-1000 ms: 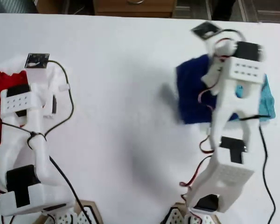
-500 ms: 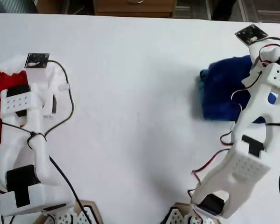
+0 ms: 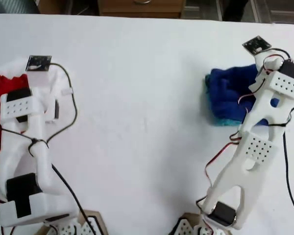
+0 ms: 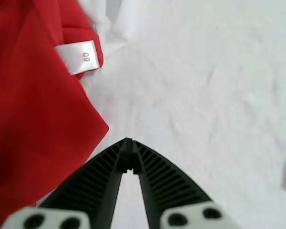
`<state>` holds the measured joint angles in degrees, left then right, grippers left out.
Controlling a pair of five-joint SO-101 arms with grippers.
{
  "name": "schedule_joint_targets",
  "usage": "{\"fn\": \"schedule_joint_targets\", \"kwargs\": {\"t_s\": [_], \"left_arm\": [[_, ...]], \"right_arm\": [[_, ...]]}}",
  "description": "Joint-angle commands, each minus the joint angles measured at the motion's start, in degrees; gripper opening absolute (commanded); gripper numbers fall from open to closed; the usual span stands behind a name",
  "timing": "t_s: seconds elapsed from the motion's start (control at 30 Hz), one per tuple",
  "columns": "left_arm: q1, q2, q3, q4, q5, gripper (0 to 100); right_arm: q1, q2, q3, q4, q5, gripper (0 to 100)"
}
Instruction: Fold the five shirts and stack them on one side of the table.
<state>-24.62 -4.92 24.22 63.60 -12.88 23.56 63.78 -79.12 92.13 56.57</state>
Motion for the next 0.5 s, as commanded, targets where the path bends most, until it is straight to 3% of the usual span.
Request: {"fn": "schedule_joint_targets", "kwargs": {"t_s": [0.0,0.07,0.27,0.47], "left_arm": [[-0.7,-2.64,-0.13,-0.26,-0.26,3],[-0.7,-2.64,-0.13,-0.26,-0.26,3],[-0.62,-2.64,-0.13,-0.26,-0.18,3],[-0.62,-2.64,-0.13,-0.26,-0.18,3]], "right_arm": [[1.36,1.8,-8.62,-0.84,0.18,2.5],[1.8,2.33,-10.46,-0.75,0.18,4.7],[3.3,1.8,-11.78,-0.92,-0.09,26.4],[4.09,-0.48,-16.44,-0.92,-3.69,26.2]]}}
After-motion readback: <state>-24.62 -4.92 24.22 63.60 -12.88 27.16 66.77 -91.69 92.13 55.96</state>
